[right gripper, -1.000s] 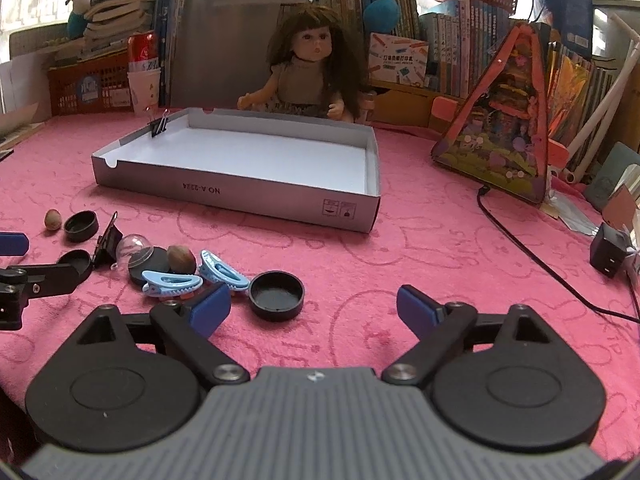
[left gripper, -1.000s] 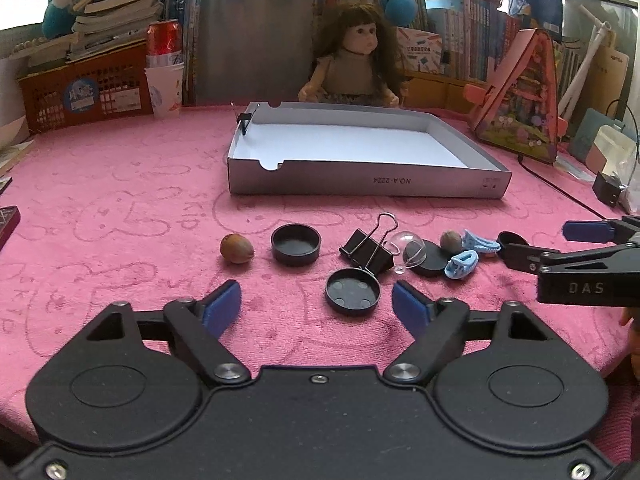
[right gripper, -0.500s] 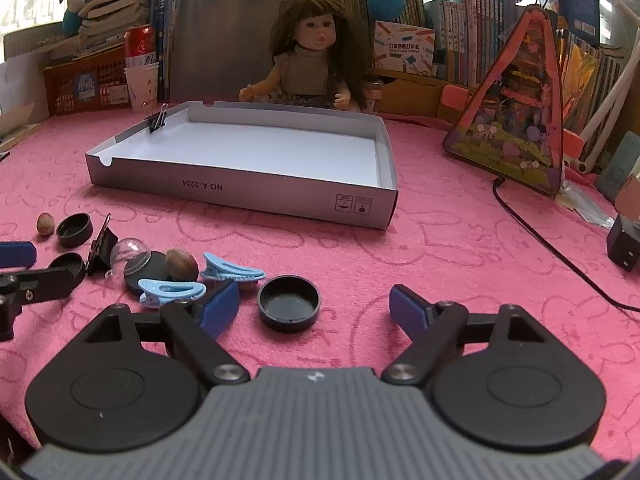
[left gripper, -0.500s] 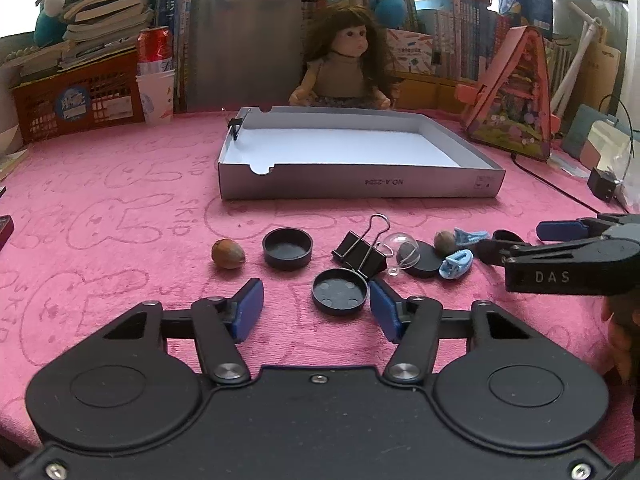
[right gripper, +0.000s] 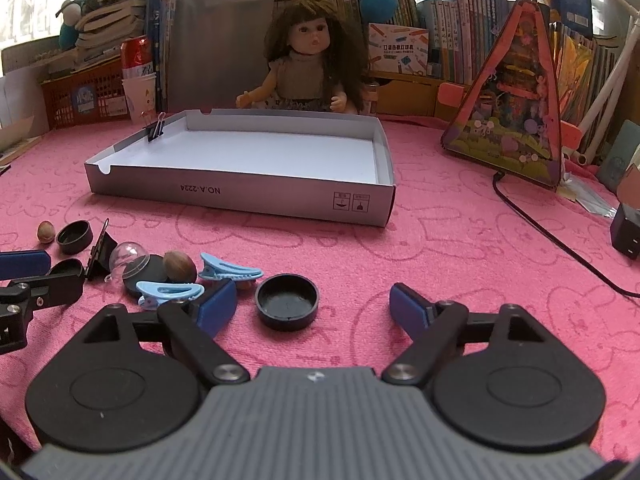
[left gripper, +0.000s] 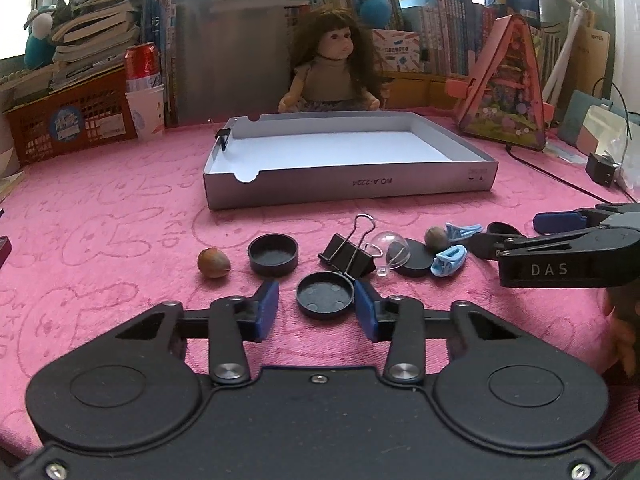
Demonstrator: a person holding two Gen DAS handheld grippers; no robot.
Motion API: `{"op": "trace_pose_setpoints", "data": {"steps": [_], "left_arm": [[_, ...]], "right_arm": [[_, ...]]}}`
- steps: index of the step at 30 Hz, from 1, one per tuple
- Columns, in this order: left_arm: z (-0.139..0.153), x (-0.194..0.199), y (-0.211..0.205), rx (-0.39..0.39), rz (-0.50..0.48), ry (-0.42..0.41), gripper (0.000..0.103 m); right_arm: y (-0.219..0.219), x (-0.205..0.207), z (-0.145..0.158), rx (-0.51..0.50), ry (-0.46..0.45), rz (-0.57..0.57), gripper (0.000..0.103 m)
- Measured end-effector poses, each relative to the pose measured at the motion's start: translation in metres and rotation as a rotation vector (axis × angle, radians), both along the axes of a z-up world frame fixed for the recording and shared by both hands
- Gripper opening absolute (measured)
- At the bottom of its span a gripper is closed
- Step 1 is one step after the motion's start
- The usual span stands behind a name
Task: Organize rigid objects
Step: 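Grasp a black round lid with the left tool while the right tool grasps another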
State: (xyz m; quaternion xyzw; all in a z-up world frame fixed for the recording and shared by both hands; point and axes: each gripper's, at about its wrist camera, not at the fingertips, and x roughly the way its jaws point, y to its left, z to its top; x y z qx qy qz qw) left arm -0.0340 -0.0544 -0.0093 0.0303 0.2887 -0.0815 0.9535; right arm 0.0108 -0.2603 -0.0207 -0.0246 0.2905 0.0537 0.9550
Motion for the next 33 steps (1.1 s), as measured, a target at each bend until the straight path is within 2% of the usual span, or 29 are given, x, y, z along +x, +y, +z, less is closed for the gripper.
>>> {"op": "trace_pose_setpoints", "data": {"steps": [5, 8, 18, 24, 33], "left_arm": [[-0.001, 0.001, -0.002, 0.005, -0.006, -0.011, 0.036], [-0.002, 0.002, -0.003, -0.004, -0.003, -0.012, 0.030], [0.002, -0.001, -0.001, 0.000, 0.004, -0.012, 0.029], [0.012, -0.002, 0.007, -0.004, 0.030, -0.030, 0.030], [0.028, 0.008, 0.025, -0.057, 0.068, -0.037, 0.029]], "right_arm": [[0.001, -0.003, 0.000, 0.001, -0.011, 0.009, 0.084], [0.003, -0.007, 0.000, -0.001, -0.022, 0.031, 0.074], [0.014, -0.015, 0.003, -0.009, -0.031, 0.086, 0.039], [0.014, -0.016, 0.007, -0.003, -0.014, 0.079, 0.037], [0.005, -0.015, 0.018, 0.035, -0.013, 0.047, 0.037]]}}
